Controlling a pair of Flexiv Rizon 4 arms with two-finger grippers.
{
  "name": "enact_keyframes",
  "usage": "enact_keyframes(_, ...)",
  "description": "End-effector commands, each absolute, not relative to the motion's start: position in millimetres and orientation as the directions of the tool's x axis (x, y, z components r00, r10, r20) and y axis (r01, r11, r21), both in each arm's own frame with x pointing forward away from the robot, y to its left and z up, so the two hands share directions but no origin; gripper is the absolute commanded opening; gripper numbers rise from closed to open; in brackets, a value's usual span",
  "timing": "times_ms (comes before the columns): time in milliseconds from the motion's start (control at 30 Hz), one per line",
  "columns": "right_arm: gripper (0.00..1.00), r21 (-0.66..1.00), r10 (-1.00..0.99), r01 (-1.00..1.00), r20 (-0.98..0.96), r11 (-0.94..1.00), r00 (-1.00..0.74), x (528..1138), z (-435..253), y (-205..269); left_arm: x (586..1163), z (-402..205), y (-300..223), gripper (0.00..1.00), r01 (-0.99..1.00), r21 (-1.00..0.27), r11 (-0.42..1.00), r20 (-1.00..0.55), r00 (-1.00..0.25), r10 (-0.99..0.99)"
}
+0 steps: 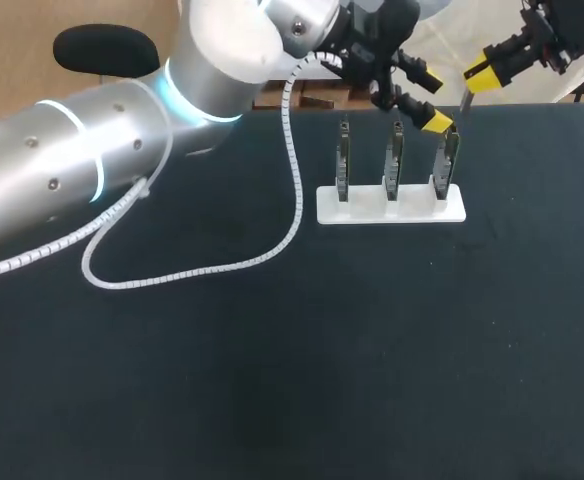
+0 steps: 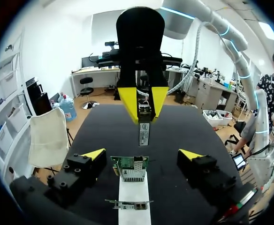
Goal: Pick up the optical module with the left hand, and insert it into the network port with the right hand.
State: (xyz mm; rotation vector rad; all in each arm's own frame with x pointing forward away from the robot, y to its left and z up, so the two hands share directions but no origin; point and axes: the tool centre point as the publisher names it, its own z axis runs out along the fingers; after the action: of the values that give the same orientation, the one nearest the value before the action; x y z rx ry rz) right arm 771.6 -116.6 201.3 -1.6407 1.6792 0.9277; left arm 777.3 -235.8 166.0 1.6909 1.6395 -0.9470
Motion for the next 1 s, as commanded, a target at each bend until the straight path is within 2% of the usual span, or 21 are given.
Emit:
enact_keyframes(33,0.00,0.071,-0.576,-0.997,-0.816,-0.014,-0.050,773,202,-117,780,165,-239,1.00,0.995,-0.079,-0.068,-0.819,-0.026,0.573)
enact_keyframes(1000,0.00,0.074,-0.589,-0.997,-0.807,-0.016,-0.051,776,200,-117,779,155,-241,1.00,0.993,-0.097,-0.069,-0.808,-0.038,0.587)
